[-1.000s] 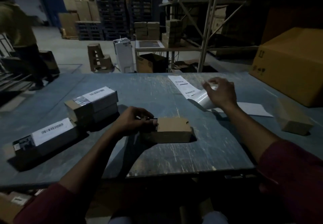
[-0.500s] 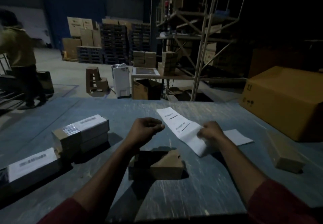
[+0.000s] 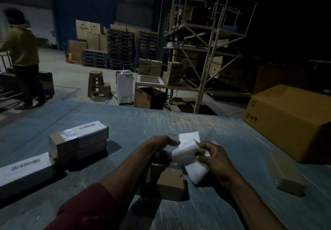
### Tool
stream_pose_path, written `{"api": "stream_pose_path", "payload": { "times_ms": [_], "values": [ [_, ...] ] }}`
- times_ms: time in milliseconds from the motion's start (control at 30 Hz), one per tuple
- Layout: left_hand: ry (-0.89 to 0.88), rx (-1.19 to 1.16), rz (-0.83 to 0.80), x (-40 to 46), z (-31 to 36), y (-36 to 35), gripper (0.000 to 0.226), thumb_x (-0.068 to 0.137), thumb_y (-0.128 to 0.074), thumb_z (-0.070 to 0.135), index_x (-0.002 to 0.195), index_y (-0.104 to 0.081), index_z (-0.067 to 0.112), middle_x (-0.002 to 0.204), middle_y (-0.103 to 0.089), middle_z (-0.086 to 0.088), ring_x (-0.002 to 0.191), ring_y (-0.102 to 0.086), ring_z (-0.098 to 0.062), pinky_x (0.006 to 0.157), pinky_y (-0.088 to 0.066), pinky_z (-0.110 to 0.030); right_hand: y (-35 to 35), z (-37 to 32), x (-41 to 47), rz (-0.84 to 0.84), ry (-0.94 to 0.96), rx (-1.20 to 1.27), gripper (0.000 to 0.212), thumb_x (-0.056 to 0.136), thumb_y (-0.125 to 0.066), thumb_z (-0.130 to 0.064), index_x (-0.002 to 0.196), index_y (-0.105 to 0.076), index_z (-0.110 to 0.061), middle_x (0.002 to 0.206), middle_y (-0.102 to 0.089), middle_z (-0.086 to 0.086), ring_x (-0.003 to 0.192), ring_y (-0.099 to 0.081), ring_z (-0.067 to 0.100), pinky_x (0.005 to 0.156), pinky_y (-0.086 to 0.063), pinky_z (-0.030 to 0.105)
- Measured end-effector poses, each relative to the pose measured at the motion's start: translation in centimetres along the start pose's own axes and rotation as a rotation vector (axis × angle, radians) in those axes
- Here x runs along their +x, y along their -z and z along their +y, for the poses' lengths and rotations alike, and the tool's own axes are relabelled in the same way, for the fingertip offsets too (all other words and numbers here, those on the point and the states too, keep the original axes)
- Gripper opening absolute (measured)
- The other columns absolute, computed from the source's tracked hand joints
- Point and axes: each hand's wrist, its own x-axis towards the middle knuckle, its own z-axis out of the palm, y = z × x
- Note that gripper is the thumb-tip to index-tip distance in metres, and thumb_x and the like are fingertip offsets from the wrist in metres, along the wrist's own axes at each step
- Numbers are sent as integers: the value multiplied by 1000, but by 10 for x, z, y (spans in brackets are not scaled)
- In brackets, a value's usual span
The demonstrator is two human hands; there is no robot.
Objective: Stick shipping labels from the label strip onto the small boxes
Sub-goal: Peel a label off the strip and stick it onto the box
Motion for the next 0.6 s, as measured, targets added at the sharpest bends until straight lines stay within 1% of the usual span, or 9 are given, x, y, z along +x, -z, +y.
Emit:
{"api": "stream_pose_path", "payload": {
  "times_ms": [67, 167, 233, 333, 367, 433, 467, 533, 600],
  "values": [
    [-121, -154, 131, 5, 0, 2, 29, 85, -80, 2, 109, -65, -8, 94, -68, -21, 74, -67, -31, 47, -52, -32, 4, 1, 0, -41, -38, -54, 35, 83, -75, 7, 107, -78, -18, 117, -77, 1, 109, -72, 19, 95, -58, 40],
    [-309, -415, 167, 4, 3, 1, 60, 86, -71, -14, 139, -53, 7, 119, -70, -28, 88, -73, -33, 47, -52, -32, 12, -12, -5, -154, -88, -21, 26, 85, -79, -2, 102, -80, -22, 106, -80, 1, 91, -77, 11, 85, -62, 32],
    [-398, -451, 138, 2, 2, -3, 65, 87, -73, -12, 143, -51, 12, 115, -72, -26, 83, -73, -28, 58, -57, -34, 20, -26, -6, -167, -69, 63, 8, 92, -77, -18, 96, -81, -23, 101, -79, -1, 90, -75, 9, 80, -58, 18],
    [-535, -431, 226, 0, -2, -16, 56, 85, -77, -7, 134, -61, 13, 107, -76, -19, 99, -75, -32, 88, -63, -47, 32, -35, -1, -158, -42, 29, 44, 85, -69, -63, 105, -84, -27, 130, -73, 2, 131, -59, 20, 110, -44, 32],
    [-565, -427, 257, -1, -3, -21, 52, 85, -78, -5, 131, -64, 14, 104, -77, -17, 99, -75, -32, 91, -62, -50, 33, -41, -3, -146, -11, -11, 49, 85, -70, -65, 106, -83, -24, 130, -73, 5, 132, -60, 22, 106, -45, 31],
    [-600, -415, 262, -1, -5, -30, 43, 87, -78, -2, 125, -68, 15, 101, -77, -15, 98, -75, -30, 88, -63, -48, 33, -45, -5, -127, 14, -24, 25, 91, -78, -37, 105, -82, -16, 110, -80, 2, 103, -75, 12, 76, -54, 17],
    [-612, -384, 247, 0, -7, -35, 39, 88, -77, 0, 122, -69, 17, 102, -77, -15, 96, -75, -28, 82, -63, -44, 34, -40, -3, -116, 25, -5, 15, 91, -78, -18, 106, -80, -15, 102, -80, -4, 91, -76, 4, 68, -55, 14],
    [-671, -186, 313, 3, -10, -41, 28, 90, -77, 7, 112, -72, 25, 109, -74, -12, 92, -72, -21, 73, -57, -32, 34, -34, -1, -37, 40, -21, 24, 91, -75, 0, 109, -79, -14, 99, -80, -10, 88, -76, 0, 77, -61, 19],
    [-793, 119, 477, 3, -14, -43, 21, 92, -77, 22, 108, -75, 34, 117, -66, 0, 93, -64, -9, 77, -52, -29, 36, -25, 1, 51, 85, -73, 27, 90, -75, 1, 111, -80, -15, 103, -81, -8, 98, -77, 9, 91, -62, 32]
  ]
}}
